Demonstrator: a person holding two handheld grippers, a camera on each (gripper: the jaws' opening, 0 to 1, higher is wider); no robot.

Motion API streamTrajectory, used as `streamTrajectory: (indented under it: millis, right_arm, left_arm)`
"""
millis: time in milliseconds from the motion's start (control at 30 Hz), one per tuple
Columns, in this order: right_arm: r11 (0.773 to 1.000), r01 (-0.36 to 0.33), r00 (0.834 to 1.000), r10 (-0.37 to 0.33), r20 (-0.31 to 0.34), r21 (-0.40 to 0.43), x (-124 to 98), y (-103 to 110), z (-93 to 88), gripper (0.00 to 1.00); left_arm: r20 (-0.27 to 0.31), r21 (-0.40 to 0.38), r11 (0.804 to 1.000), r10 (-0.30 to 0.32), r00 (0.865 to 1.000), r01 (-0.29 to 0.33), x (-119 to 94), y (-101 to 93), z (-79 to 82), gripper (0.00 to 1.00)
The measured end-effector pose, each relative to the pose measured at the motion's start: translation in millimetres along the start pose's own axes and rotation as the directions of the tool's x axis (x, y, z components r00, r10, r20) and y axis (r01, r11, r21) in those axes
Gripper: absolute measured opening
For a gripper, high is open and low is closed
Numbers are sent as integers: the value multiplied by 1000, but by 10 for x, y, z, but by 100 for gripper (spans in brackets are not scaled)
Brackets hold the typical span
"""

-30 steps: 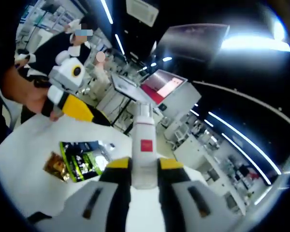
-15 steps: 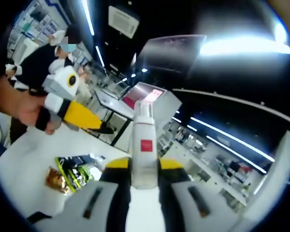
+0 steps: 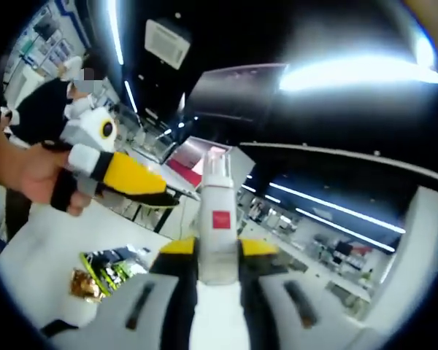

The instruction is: Arrange the skincare products in the storage area until every visible bottle or jar stands upright without overlapping.

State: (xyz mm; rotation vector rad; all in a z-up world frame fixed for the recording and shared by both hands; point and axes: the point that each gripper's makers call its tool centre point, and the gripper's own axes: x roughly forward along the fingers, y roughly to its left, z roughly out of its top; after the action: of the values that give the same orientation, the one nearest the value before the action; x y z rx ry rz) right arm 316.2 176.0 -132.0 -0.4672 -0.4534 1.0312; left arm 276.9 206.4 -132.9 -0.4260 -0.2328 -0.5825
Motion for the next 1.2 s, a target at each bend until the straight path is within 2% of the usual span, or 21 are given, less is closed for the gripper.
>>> streamTrajectory:
  millis: [567,1200]
  right_arm:
    - [996,74,995,-77,65,45,-140,57,154,18]
    - [990,140,986,-141,89,13,-277,16,287,18]
  left_arm:
    - [19,-20,999,-41,999,42,204,-207,104,37]
    - [38,-35,998,-53,998,55,375,-411,181,21]
